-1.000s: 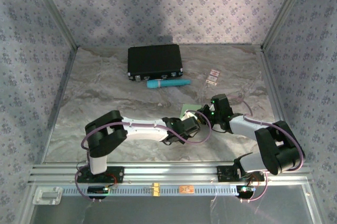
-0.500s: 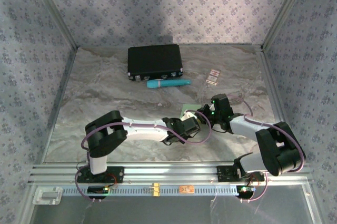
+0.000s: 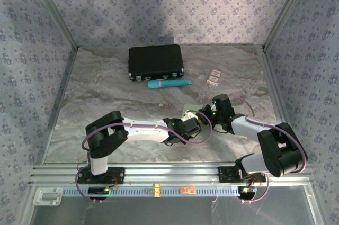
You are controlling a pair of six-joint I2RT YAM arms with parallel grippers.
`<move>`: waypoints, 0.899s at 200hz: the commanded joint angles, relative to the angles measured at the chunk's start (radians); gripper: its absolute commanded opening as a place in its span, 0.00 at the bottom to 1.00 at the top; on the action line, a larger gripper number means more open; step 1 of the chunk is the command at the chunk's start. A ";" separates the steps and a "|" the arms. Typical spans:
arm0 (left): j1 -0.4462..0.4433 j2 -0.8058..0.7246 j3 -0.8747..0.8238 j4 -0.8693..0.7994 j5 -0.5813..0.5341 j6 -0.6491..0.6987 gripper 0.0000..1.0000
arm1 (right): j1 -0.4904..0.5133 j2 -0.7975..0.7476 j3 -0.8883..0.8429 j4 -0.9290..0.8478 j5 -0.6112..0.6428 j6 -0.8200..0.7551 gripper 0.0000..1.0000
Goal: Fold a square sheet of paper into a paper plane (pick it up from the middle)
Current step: Fold the wing for the fifth time at the center of the table.
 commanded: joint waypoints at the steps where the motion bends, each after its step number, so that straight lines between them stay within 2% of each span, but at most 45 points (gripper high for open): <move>1: -0.009 -0.033 0.010 0.002 -0.021 -0.019 0.32 | 0.002 -0.007 0.000 -0.001 0.020 0.019 0.06; 85: -0.019 -0.028 0.004 -0.016 -0.028 -0.038 0.27 | 0.002 -0.006 -0.009 0.011 0.019 0.025 0.06; 155: -0.021 -0.013 0.001 -0.042 -0.050 -0.056 0.28 | 0.002 -0.008 -0.008 0.011 0.015 0.024 0.06; 180: -0.021 -0.006 0.005 -0.047 -0.056 -0.054 0.31 | 0.002 -0.007 -0.005 0.012 0.010 0.025 0.06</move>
